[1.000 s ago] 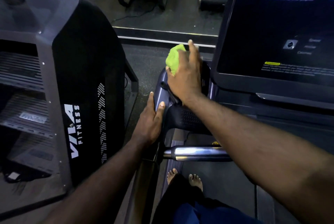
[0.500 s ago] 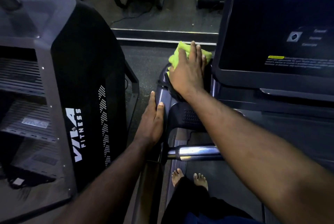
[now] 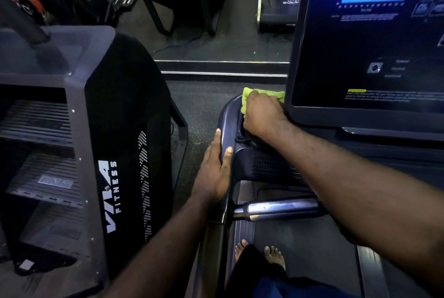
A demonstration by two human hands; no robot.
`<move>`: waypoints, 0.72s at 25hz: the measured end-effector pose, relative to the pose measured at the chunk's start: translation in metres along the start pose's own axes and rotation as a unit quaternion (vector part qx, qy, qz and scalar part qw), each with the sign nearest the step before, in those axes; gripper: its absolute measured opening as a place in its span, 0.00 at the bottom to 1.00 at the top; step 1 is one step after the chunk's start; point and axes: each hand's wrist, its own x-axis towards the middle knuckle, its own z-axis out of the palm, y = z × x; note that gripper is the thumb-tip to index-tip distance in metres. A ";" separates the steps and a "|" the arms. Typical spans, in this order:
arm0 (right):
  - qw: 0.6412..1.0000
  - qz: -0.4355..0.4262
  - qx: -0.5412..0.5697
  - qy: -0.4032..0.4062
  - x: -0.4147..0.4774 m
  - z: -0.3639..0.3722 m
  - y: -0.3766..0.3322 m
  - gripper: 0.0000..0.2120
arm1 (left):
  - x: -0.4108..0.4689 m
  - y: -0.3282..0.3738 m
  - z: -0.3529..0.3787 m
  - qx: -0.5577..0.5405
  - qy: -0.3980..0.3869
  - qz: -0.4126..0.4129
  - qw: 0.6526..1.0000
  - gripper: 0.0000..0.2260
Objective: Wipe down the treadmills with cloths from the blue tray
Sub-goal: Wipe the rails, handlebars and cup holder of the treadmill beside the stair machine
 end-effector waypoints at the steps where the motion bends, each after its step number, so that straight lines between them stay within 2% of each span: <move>1: 0.999 0.033 -0.003 -0.044 -0.003 0.005 -0.004 0.37 | -0.002 -0.002 0.001 0.016 -0.002 0.001 1.000 0.28; 3: 0.985 0.095 -0.010 -0.145 -0.008 0.013 -0.012 0.58 | 0.002 -0.001 0.000 0.049 -0.002 0.003 0.999 0.28; 5: 0.974 0.134 0.008 -0.182 0.002 0.017 -0.013 0.65 | 0.019 0.010 -0.002 0.052 -0.005 -0.016 0.998 0.26; 6: 0.972 0.138 -0.006 -0.189 0.009 0.014 -0.014 0.62 | 0.029 0.016 -0.003 0.043 -0.007 -0.026 0.999 0.25; 9: 0.965 0.060 -0.106 -0.233 0.030 -0.012 -0.015 0.38 | 0.034 0.021 -0.003 0.007 -0.025 -0.025 0.999 0.28; 10: 0.952 0.042 -0.105 -0.284 0.035 -0.019 -0.012 0.32 | 0.030 0.018 -0.002 0.014 -0.023 -0.018 0.999 0.28; 13: 0.899 0.046 -0.010 -0.436 0.034 -0.025 -0.011 0.15 | 0.031 0.010 0.001 0.006 -0.008 -0.028 1.000 0.27; 15: 0.884 0.057 0.012 -0.463 0.038 -0.018 -0.013 0.12 | 0.035 0.011 0.001 0.003 -0.013 -0.034 0.999 0.28; 18: 0.890 0.055 0.055 -0.449 0.043 -0.014 -0.012 0.08 | 0.036 0.010 0.002 0.005 -0.016 -0.023 1.000 0.29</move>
